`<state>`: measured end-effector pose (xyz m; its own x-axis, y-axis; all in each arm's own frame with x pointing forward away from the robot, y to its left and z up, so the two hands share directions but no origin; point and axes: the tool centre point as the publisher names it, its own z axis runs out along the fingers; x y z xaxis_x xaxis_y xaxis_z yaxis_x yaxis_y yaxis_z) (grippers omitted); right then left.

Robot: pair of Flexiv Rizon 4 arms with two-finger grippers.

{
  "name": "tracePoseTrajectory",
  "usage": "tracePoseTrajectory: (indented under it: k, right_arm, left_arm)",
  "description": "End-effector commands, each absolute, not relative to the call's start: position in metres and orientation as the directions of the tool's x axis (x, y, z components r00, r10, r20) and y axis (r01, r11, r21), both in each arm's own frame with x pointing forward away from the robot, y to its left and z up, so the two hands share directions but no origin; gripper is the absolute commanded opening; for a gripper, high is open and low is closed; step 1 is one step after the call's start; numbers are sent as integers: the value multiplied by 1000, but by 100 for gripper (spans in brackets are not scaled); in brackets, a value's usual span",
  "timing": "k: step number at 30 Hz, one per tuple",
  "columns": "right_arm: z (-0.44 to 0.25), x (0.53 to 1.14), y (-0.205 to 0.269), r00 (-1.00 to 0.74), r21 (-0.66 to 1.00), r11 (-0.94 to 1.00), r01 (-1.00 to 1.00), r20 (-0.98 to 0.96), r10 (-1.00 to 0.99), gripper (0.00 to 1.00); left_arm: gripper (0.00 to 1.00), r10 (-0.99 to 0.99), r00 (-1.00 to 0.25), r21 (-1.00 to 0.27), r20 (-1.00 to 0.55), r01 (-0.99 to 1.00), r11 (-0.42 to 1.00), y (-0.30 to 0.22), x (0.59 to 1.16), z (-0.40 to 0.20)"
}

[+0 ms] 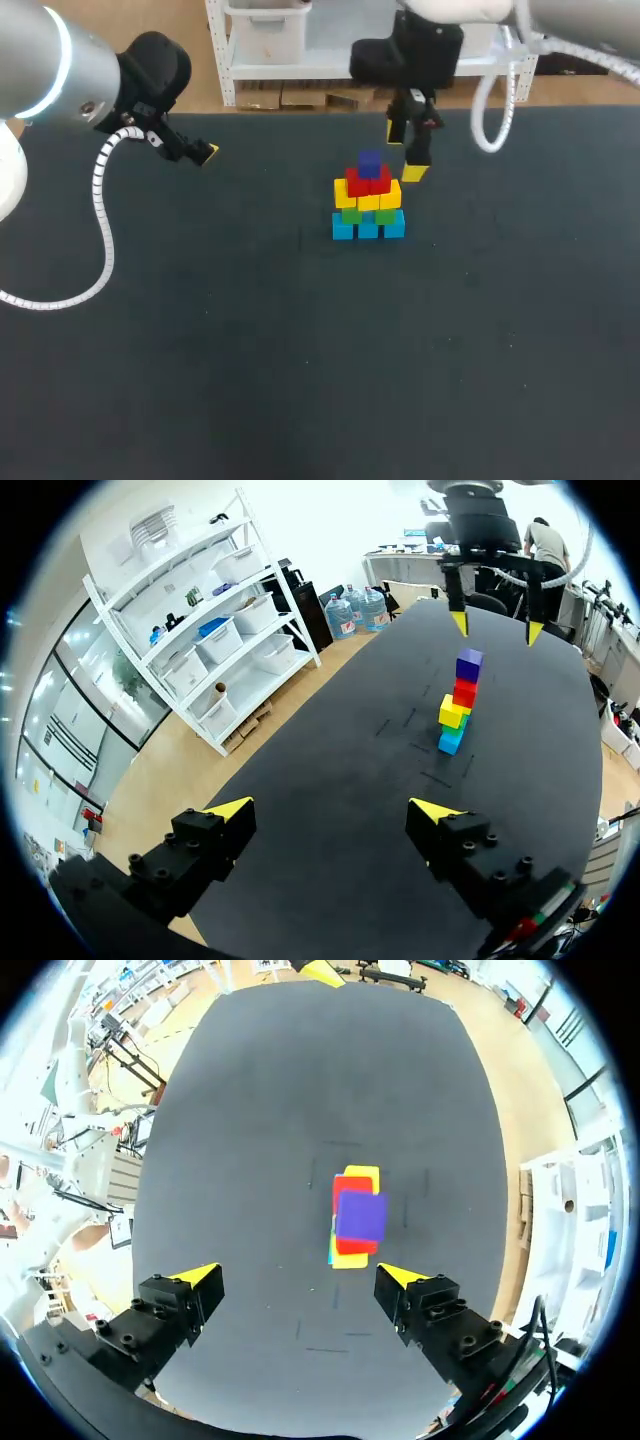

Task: Place the blue cubes, place green cubes on the blue cubes, place the yellow cubes on the green cubes, then place the red cubes on the yellow cubes, and place purple cube on the red cubes.

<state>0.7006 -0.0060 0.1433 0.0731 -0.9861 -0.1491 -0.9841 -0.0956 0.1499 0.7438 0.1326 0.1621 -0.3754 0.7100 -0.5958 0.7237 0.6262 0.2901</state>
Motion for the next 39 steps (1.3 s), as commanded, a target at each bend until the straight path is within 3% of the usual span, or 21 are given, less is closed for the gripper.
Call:
tracePoseTrajectory:
  k: [1,24,39]
  right_arm:
    - [143,680,-27,50,-41,-42,-998,-235,-971,100]
    - [115,619,-93,-68,-66,101,-993,-384,-921,100]
    - [110,599,-99,-83,-78,127,-989,-424,-902,100]
  left_arm:
    - [100,711,-370,287,-598,729,621,135,745,162]
    - [100,711,-370,287,-598,729,621,135,745,162]
    - [100,711,-370,287,-598,729,621,135,745,162]
